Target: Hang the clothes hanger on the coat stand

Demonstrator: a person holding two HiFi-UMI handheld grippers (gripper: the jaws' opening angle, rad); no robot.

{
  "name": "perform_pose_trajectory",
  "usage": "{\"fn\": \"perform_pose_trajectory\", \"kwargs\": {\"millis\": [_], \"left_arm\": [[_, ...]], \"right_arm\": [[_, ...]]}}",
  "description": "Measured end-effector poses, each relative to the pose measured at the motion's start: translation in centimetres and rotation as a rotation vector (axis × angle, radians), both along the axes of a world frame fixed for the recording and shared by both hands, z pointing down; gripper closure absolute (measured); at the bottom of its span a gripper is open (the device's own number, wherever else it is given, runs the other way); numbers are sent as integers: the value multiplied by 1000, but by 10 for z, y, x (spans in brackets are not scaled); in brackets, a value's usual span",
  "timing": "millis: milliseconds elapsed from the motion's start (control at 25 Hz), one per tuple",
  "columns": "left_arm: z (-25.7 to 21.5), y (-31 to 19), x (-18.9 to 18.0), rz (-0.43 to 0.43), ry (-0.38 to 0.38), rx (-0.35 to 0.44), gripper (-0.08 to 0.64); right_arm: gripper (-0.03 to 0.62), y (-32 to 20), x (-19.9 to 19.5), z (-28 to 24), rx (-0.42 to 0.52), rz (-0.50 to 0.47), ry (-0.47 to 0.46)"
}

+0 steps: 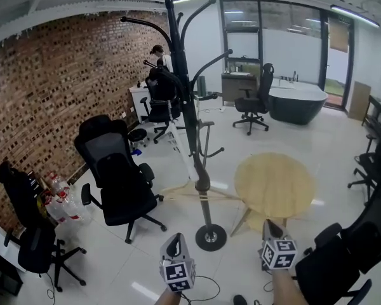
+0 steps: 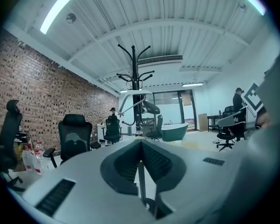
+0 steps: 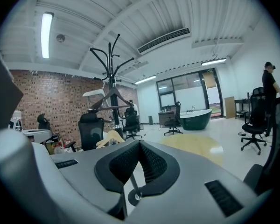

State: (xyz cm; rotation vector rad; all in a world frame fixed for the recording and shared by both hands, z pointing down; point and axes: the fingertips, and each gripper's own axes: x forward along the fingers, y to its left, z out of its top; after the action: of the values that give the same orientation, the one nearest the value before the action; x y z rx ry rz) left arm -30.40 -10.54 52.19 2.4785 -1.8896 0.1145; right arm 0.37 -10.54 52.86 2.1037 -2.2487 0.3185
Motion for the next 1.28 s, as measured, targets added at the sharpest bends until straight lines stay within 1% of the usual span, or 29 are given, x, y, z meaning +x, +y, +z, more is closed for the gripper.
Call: {"fn": "perform_pose_trajectory", "kwargs": {"millis": [200,400,560,760,1040,1160,1280], "left_arm": [[7,5,21,7,-8,-9,543],[6,3,31,2,-19,-2,543],[0,5,40,-1,-16,-14,543],[1,3,45,-7,-16,10,543],[13,-12,43,-12,-22,-20,543],[18,-14,47,-11,-23,-23,543],[24,-12,49,-10,-30,-47,543]], "right_arm": [[586,8,22,4,-5,21,-1],[586,7,32,8,-8,26,6],[586,5,40,7,-9,22,3],[586,4,45,6,-12,16,-6],[586,-11,43,15,-35,16,-4],[586,-10,44,23,-45,16,-3],[586,-8,45,30,-57,32,-4]]}}
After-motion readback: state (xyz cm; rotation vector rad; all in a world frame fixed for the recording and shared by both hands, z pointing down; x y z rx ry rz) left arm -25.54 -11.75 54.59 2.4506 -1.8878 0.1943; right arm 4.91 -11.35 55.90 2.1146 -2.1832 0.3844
